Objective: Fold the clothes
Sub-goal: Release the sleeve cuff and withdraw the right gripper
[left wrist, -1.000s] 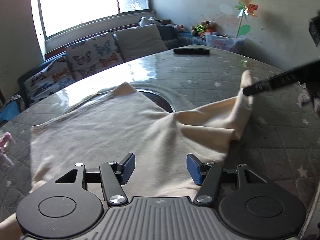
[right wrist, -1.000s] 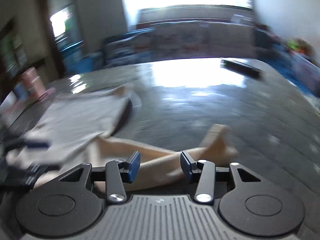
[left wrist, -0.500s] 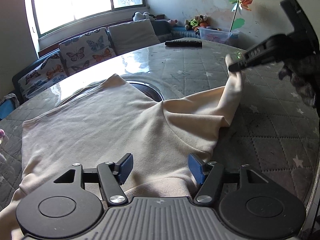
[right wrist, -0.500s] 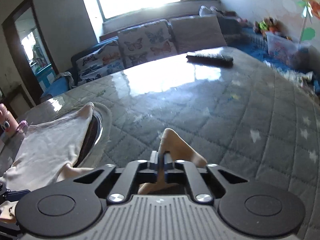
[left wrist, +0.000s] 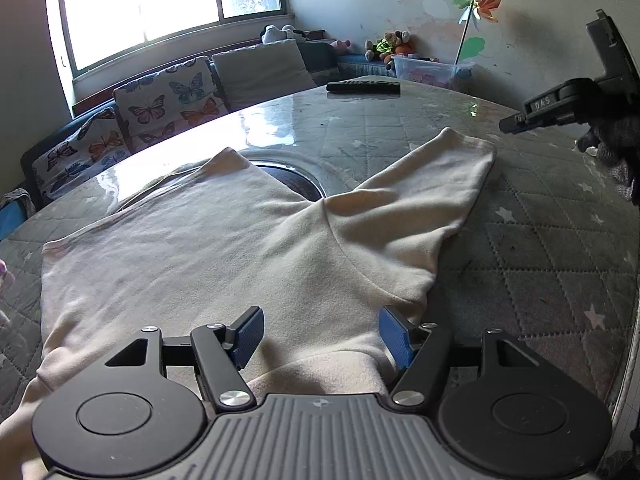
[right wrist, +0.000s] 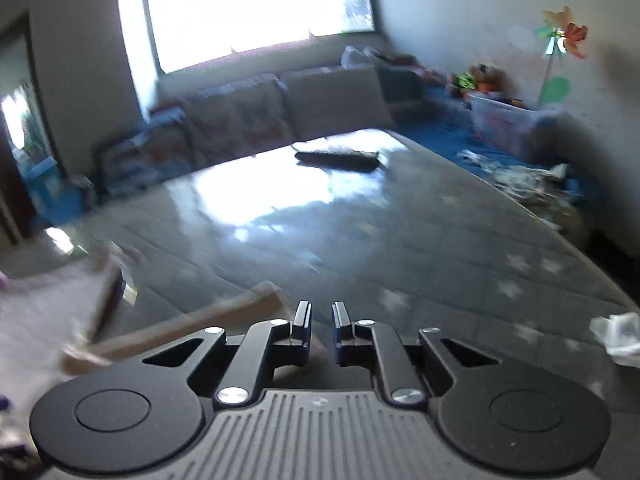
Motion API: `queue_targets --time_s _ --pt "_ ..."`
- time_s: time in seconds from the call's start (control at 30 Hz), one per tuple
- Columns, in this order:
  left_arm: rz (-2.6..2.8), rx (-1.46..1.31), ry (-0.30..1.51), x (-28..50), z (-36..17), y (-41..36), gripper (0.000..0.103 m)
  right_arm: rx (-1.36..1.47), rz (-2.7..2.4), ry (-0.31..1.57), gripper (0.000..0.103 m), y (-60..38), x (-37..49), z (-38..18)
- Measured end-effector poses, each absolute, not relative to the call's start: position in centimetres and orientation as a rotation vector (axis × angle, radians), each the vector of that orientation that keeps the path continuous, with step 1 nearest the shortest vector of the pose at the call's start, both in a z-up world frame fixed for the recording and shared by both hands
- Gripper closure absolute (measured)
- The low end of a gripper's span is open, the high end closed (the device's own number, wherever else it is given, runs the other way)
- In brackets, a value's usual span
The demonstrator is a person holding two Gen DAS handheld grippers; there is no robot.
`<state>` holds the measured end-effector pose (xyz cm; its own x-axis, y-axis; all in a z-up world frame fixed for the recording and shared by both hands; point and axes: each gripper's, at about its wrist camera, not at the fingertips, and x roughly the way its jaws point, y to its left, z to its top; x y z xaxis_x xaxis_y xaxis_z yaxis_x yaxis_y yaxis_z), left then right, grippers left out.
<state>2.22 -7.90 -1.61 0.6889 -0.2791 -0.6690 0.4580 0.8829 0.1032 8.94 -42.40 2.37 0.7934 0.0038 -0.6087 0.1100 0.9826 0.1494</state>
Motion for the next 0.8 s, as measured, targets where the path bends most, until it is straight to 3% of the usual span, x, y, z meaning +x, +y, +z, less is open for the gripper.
queue_targets --time_s 0.1,0.23,0.8 --pt "-0.417 0.273 0.699 2.2 -1.6 -7.9 0.036 0.176 -0.002 0.665 0.09 -41.4 9.4 2.5" --pt "-0.416 0.271 0.7 2.1 -1.6 -8.0 0.036 0.121 0.091 0.71 0.073 -38.1 11.6 2.3" --pt "-0.425 0.222 0.713 2.1 -1.8 -7.0 0.031 -0.031 0.059 0.752 0.067 -34.9 18.1 -0.2"
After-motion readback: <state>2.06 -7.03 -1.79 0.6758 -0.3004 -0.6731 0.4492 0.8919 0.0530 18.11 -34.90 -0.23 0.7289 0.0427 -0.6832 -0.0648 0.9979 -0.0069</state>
